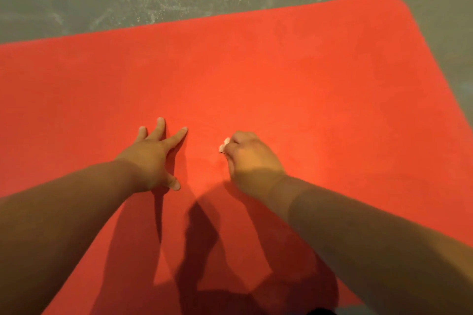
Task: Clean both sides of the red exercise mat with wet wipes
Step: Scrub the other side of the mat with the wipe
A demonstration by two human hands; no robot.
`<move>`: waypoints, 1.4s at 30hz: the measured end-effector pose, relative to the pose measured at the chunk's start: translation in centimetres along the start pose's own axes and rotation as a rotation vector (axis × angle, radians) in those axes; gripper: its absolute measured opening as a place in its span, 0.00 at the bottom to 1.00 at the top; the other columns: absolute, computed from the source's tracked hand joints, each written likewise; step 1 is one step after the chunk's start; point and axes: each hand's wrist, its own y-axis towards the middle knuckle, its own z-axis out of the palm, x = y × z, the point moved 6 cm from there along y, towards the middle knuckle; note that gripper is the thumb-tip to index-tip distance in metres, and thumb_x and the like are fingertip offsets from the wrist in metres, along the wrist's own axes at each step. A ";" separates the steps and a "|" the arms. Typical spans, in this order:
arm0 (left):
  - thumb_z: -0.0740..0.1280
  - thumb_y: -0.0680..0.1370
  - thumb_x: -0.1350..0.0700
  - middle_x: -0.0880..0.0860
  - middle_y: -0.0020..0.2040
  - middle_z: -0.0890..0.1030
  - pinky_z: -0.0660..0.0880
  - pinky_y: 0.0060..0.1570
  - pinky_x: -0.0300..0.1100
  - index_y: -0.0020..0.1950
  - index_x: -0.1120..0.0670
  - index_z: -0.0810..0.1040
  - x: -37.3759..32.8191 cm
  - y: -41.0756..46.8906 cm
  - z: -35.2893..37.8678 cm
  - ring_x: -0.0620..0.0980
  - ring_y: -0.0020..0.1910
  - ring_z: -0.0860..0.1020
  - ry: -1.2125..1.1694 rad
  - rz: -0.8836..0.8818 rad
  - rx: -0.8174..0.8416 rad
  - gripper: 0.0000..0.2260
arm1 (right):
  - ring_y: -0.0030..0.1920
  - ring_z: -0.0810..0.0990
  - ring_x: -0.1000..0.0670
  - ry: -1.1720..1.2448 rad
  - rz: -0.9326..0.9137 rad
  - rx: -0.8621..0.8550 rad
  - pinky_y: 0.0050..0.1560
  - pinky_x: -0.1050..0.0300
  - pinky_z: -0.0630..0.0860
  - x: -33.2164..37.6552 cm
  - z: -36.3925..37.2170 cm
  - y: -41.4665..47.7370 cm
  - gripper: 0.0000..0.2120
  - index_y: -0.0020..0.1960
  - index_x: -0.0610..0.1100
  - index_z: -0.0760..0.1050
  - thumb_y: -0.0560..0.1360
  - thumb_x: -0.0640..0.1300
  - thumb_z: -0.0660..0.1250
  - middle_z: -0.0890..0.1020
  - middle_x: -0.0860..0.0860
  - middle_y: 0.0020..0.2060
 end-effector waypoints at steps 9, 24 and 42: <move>0.75 0.70 0.44 0.51 0.78 0.35 0.50 0.74 0.53 0.77 0.40 0.40 0.2 -1.8 2.2 0.61 0.77 0.40 -0.074 0.043 -0.025 0.50 | 0.52 0.77 0.37 -0.159 0.504 -0.262 0.54 0.50 0.71 -13.2 -8.9 0.8 0.10 0.50 0.36 0.80 0.74 0.35 0.61 0.79 0.36 0.50; 0.74 0.72 0.48 0.49 0.78 0.36 0.52 0.75 0.50 0.78 0.43 0.42 -0.2 -5.2 5.4 0.56 0.78 0.42 -0.063 0.102 -0.036 0.48 | 0.51 0.77 0.36 -0.171 0.280 -0.193 0.54 0.50 0.70 -6.4 -4.8 -1.7 0.09 0.48 0.35 0.80 0.73 0.36 0.62 0.78 0.36 0.48; 0.71 0.73 0.47 0.48 0.77 0.32 0.54 0.71 0.65 0.77 0.43 0.37 -0.1 -7.5 7.4 0.56 0.76 0.36 0.023 0.152 0.081 0.48 | 0.50 0.77 0.37 -0.206 0.271 -0.165 0.51 0.50 0.69 -5.6 -3.8 -4.3 0.10 0.49 0.37 0.81 0.75 0.38 0.62 0.78 0.38 0.47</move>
